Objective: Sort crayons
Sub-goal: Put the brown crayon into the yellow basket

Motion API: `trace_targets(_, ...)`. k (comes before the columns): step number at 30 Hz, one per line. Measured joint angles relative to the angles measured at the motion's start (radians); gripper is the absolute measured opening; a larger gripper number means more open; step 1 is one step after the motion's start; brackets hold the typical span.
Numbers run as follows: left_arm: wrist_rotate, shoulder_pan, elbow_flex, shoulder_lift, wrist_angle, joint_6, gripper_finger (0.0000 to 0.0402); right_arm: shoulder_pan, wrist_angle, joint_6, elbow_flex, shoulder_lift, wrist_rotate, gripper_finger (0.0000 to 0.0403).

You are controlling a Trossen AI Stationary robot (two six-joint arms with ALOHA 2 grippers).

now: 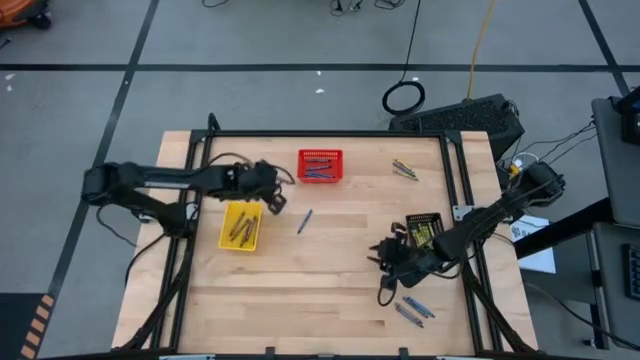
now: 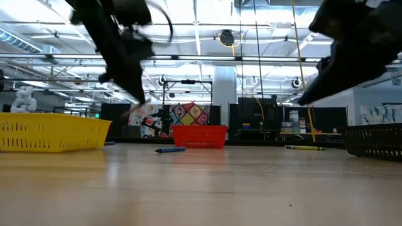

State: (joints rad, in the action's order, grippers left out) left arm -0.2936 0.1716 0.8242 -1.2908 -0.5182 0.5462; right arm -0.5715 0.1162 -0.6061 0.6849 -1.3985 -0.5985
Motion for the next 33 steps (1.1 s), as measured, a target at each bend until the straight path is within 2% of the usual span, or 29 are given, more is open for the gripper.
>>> trace_targets(3, -0.004, -0.127, 0.001, 0.085, 0.034, 0.041, 0.0001, -0.006, 0.016, -0.002, 0.0, 0.035, -0.061, 0.0105)
trace_targets(8, -0.046, -0.333, 0.001, 0.182, -0.002, 0.169, 0.0001, -0.007, 0.016, 0.016, 0.0, 0.051, -0.085, 0.0105)
trace_targets(12, -0.074, -0.45, 0.001, 0.214, -0.208, 0.382, 0.0001, -0.007, 0.016, 0.016, 0.0, 0.044, -0.084, 0.0105)
trace_targets(15, -0.079, -0.496, 0.001, 0.21, -0.401, 0.56, 0.0001, -0.007, 0.017, 0.017, 0.0, 0.04, -0.082, 0.0105)
trace_targets(17, -0.087, -0.503, -0.011, 0.198, -0.463, 0.643, 0.0, -0.007, 0.016, 0.017, 0.0, 0.041, -0.083, 0.0105)
trace_targets(23, -0.091, -0.456, -0.109, 0.196, -0.457, 0.727, 0.0, -0.007, 0.009, 0.019, 0.0, 0.041, -0.085, 0.0105)
trace_targets(30, -0.082, -0.372, -0.183, 0.197, -0.46, 0.715, 0.0001, -0.007, 0.008, 0.019, 0.0, 0.041, -0.083, 0.0105)
trace_targets(33, -0.06, -0.344, -0.186, 0.197, -0.46, 0.673, 0.002, -0.007, 0.008, 0.019, 0.0, 0.041, -0.082, 0.0105)
